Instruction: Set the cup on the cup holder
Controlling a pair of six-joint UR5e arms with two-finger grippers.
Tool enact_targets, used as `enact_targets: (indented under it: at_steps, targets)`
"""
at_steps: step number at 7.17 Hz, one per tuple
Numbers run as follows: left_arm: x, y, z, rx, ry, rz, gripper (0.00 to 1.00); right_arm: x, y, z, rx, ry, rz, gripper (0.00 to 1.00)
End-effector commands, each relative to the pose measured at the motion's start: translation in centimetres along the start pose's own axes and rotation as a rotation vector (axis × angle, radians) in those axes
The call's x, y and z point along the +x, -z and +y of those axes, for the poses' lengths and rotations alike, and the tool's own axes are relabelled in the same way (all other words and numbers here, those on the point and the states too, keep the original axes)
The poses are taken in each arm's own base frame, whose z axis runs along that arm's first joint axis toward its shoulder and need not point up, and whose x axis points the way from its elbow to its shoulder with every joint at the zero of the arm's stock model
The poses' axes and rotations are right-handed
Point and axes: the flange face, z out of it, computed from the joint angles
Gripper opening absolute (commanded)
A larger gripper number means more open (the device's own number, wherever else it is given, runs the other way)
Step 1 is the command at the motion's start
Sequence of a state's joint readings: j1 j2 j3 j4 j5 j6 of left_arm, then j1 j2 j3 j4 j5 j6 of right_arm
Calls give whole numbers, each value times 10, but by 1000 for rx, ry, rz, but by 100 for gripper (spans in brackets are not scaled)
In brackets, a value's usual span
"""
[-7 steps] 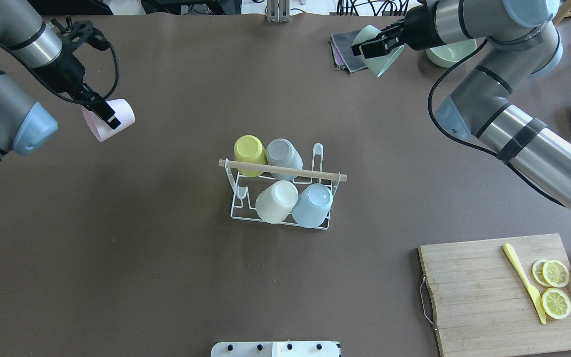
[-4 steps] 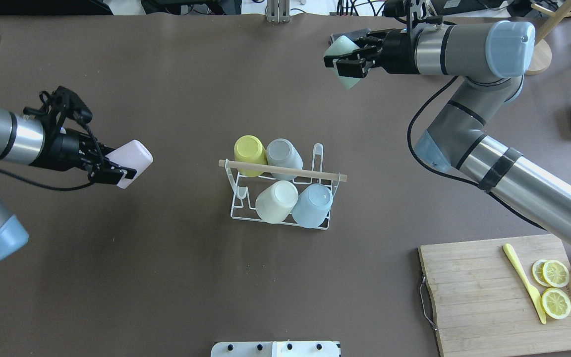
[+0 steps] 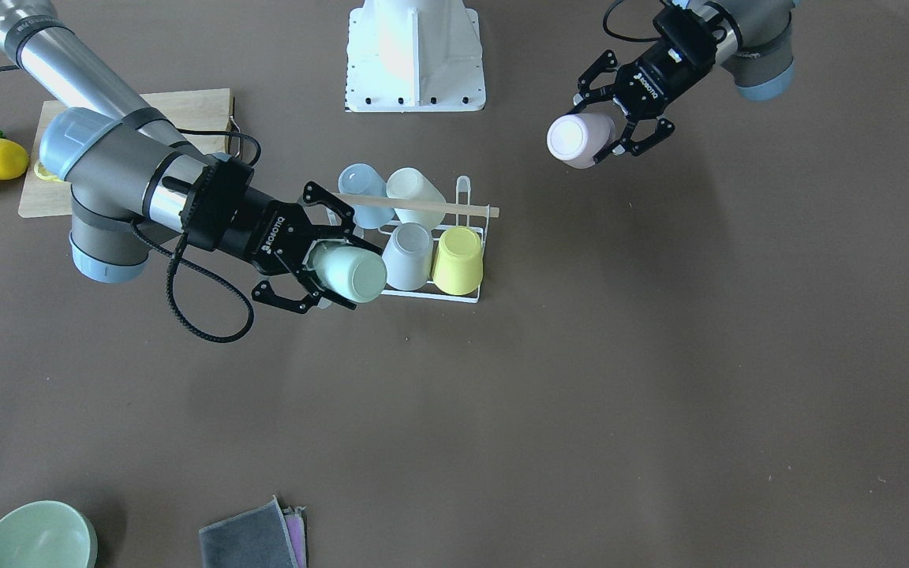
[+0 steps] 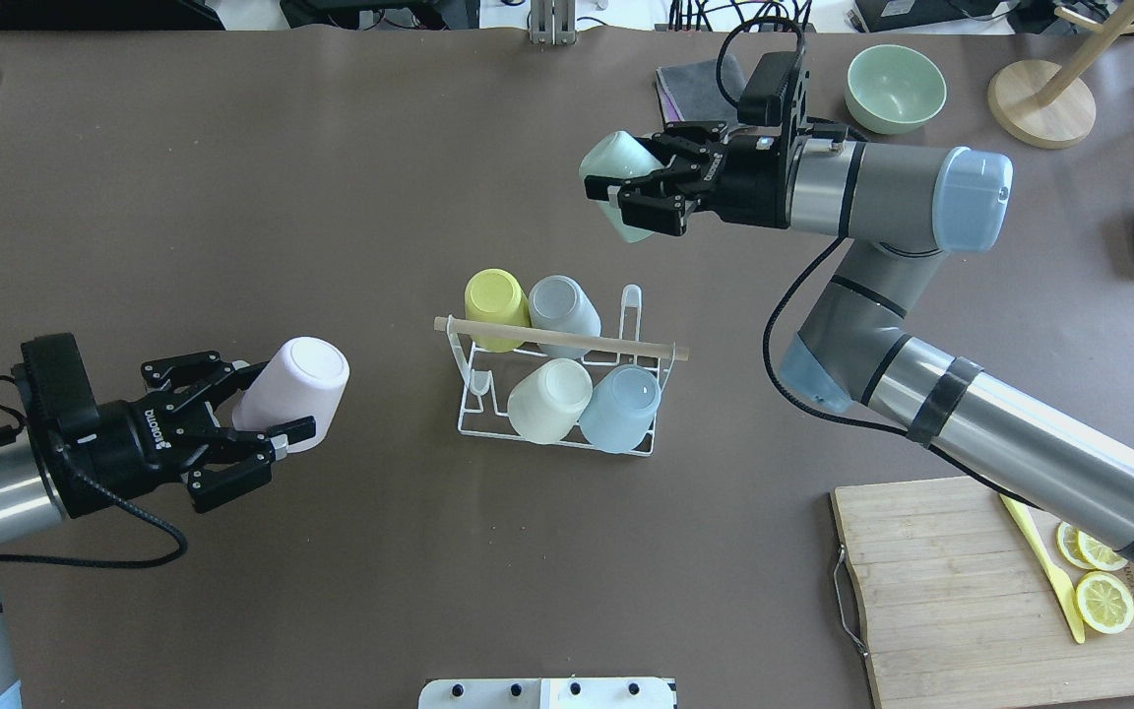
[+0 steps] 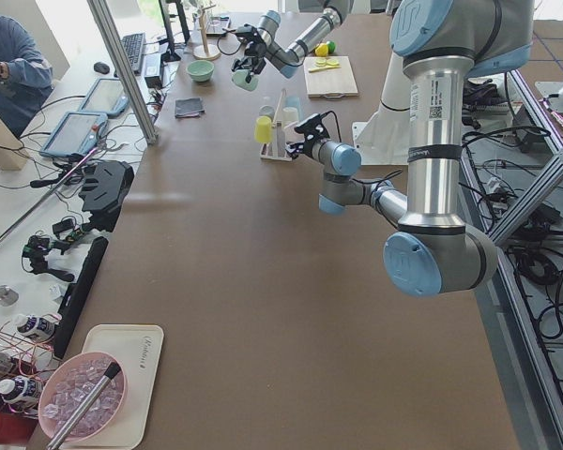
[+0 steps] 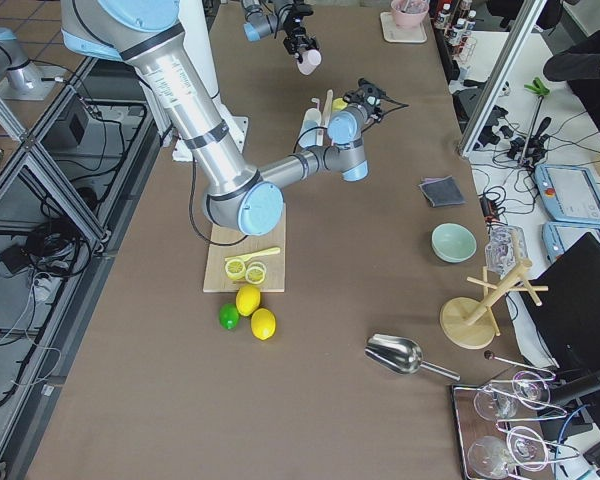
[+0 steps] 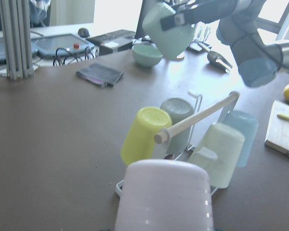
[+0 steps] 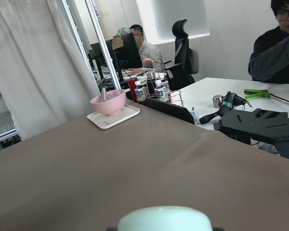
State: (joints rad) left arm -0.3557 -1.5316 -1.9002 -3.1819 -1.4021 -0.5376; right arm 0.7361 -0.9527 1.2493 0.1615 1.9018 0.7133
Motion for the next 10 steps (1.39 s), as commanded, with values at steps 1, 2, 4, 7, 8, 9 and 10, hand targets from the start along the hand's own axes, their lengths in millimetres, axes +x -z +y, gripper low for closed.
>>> enact_targets:
  at_steps: [1, 2, 4, 7, 8, 9, 10]
  targets:
    - [65, -14, 12, 179, -62, -85, 0, -20, -4, 25, 24, -1, -72, 0]
    - [74, -28, 6, 222, -52, -116, 0, -24, -6, 28, 22, -1, -81, 0]
    - [78, -63, 0, 270, -41, -201, 0, -23, -10, 42, -1, -13, -78, 0]
    - [56, -115, -4, 306, -62, -265, 0, -21, -8, 53, -1, -15, -85, 0]
    - [56, -133, -5, 313, -62, -270, 0, -20, 0, 57, 14, -12, -96, 0]
    - [58, -140, -5, 314, -60, -268, 0, -21, 8, 61, 32, -7, -108, 0]
    - [58, -153, 0, 306, -64, -273, 0, -20, 9, 63, 46, -9, -96, 0]
